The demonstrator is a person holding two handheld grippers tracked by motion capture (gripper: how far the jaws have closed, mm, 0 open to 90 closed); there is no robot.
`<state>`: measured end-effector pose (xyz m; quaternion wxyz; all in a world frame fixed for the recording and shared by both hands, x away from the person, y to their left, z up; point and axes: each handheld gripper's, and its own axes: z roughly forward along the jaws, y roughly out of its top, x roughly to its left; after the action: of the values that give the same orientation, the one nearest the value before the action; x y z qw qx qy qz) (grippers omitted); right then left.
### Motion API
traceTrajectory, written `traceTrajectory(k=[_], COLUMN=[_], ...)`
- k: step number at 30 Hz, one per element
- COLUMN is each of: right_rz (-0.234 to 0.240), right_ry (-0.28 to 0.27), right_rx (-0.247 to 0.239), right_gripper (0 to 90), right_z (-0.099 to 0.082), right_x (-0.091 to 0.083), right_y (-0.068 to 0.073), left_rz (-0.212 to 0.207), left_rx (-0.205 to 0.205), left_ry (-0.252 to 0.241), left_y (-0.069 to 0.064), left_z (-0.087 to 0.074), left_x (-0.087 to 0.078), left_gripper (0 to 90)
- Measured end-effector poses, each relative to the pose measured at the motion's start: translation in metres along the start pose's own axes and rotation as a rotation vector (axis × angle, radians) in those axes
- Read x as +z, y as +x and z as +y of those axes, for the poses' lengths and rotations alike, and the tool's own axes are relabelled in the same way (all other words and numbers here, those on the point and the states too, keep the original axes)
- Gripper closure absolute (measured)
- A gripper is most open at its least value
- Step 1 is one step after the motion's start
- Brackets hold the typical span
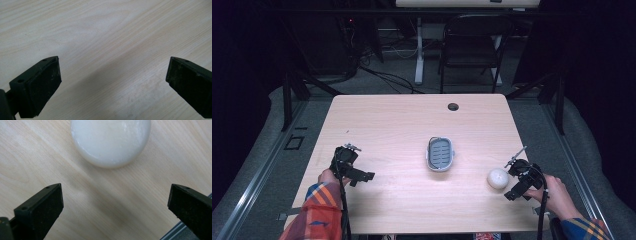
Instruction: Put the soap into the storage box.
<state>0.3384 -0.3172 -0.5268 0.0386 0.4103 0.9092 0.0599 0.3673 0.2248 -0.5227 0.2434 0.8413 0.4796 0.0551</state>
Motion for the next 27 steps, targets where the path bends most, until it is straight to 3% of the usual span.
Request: traceTrajectory(k=[11,14,18,24,26,27], right_rz=[-0.004,0.024,0.017,0.001,0.02,0.004], right_ry=[0.025,-0.027,0.013,0.016,-0.001,0.03], right_rx=[-0.049,-0.022,-0.078,-0.098,-0.082,-0.112], right_gripper=[0.0,0.0,0.0,0.0,0.0,0.0], right_z=[0.016,0.019,0.027,0.038,0.041,0.044], right_x=[0.001,0.003,-0.001,0.002,0.005,0.003], right_y=[-0.004,-0.002,-0.003,-0.002,-0.001,-0.002], left_rz=[-0.003,-0.004,-0.006,-0.006,-0.007,-0.006], left_rx=[0.003,0.004,0.004,0.007,0.001,-0.001], left_ry=[0.007,0.003,0.004,0.007,0.006,0.005], left_y=[0.0,0.0,0.0,0.0,0.0,0.0], left_z=[0.0,0.0,0.0,0.001,0.0,0.0], left_x=[0.0,0.0,0.0,0.001,0.001,0.001], left_gripper=[0.0,0.0,0.0,0.0,0.0,0.0])
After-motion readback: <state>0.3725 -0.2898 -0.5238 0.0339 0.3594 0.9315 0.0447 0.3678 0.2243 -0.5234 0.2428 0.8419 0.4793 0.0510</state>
